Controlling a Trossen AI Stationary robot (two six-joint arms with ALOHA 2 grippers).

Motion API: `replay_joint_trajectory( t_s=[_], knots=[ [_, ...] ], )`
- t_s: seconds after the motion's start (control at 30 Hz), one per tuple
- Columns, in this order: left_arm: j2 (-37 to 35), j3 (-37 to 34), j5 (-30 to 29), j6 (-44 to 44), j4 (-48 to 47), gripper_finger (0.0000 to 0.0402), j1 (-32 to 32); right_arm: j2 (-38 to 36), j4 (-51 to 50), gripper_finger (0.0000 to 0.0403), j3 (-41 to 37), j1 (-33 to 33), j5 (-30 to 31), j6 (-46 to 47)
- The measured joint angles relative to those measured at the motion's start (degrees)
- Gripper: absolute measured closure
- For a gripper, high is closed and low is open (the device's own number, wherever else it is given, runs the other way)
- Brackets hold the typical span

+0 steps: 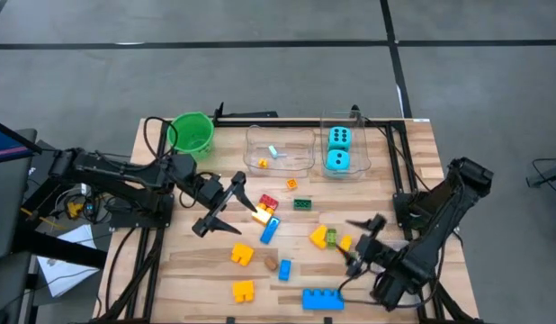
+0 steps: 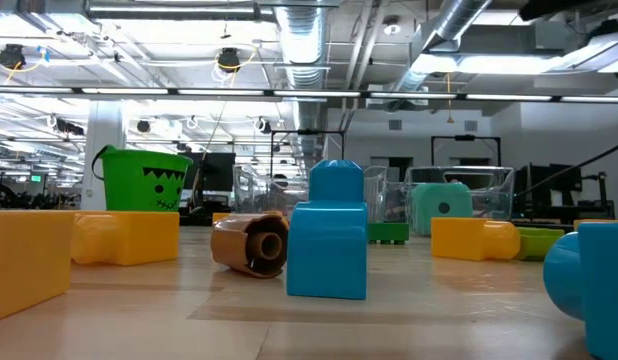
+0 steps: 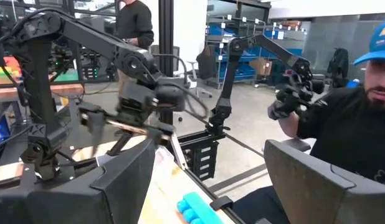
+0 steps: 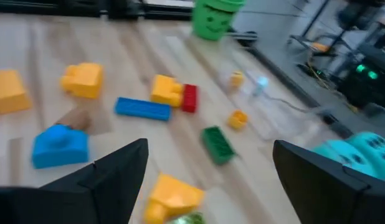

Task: Pick & Place Toys
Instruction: Put the blue gamepiece into the left transparent bin

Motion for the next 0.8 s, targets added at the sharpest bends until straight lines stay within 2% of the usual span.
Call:
replay_joint_trajectory(
  t_s=[0.13, 0.23, 0.4, 0.6, 0.8],
  knots=[
    [0.0, 0.0, 0.0, -3.5, 0.3, 0.0103, -0.2, 3.3, 11.5, 0.0074, 0.0, -0.7, -0.5, -10.4],
    [0.0, 0.0, -0.4, -6.6, 0.0, 0.0103, -1.7, 6.0, 17.4, 0.0077, 0.0, -2.1, -3.4, -16.0],
    [0.5, -0.1, -3.5, -7.3, -1.1, 0.0103, -7.8, 10.5, 29.0, 0.0078, 0.0, -5.3, -7.7, -25.1],
    [0.7, -0.1, -9.3, -7.0, -1.2, 0.0103, -15.0, 15.1, 48.0, 0.0078, 0.0, -8.3, -15.5, -39.4],
    [0.8, -0.1, -15.1, -6.9, -1.4, 0.0103, -19.7, 18.2, 57.1, 0.0078, 0.0, -10.1, -20.9, -43.9]
  ],
)
